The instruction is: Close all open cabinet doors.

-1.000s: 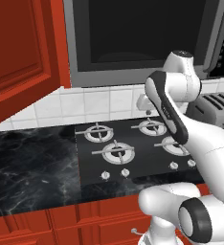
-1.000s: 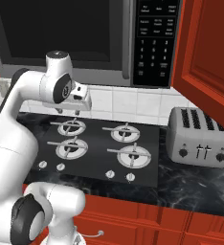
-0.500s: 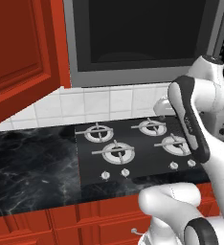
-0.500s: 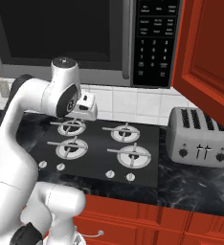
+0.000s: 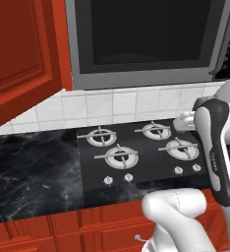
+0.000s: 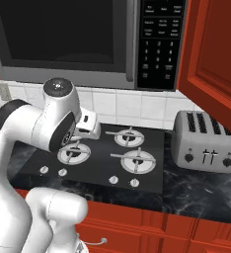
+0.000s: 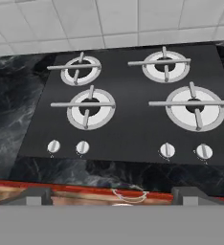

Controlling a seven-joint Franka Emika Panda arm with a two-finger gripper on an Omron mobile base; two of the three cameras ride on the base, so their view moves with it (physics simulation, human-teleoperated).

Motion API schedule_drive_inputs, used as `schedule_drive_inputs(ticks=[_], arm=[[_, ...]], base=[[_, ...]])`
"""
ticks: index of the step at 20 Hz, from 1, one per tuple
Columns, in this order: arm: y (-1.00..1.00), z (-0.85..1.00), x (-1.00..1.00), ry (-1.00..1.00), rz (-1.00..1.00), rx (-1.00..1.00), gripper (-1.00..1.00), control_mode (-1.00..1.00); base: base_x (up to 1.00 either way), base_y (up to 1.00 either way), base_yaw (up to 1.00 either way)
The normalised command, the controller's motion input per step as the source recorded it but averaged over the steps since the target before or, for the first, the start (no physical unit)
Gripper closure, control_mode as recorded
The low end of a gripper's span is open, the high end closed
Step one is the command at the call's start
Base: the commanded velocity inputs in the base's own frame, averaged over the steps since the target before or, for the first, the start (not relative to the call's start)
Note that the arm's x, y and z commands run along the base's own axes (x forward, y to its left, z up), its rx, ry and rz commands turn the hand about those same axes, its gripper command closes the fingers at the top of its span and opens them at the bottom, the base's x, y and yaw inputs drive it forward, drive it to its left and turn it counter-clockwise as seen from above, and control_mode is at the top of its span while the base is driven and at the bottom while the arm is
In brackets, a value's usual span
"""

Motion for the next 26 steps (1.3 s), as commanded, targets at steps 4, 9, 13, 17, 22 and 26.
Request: schedule_drive_inputs(ticks=[4, 9, 13, 17, 22, 26], arm=[[0.00, 0.00, -0.45, -0.11, -0.03, 0.00, -1.00, -1.00], [0.00, 0.00, -0.13, 0.00, 0.00, 0.00, -1.00, -1.00], [0.00, 0.00, -0.08, 0.00, -0.02, 0.00, -1.00, -1.00], [0.00, 0.01, -0.08, 0.02, -0.07, -0.03, -1.00, -1.00], [0.00, 0.00, -0.11, 0.00, -0.09, -0.07, -1.00, -1.00], [0.00, 0.00, -0.03, 0.00, -0.10, -0.10, -1.00, -1.00]], base=[[0.00, 0.00, 0.00], [0.00, 0.00, 0.00], [0.00, 0.00, 0.00], [0.00, 0.00, 0.00], [0.00, 0.00, 0.00], [0.00, 0.00, 0.00]])
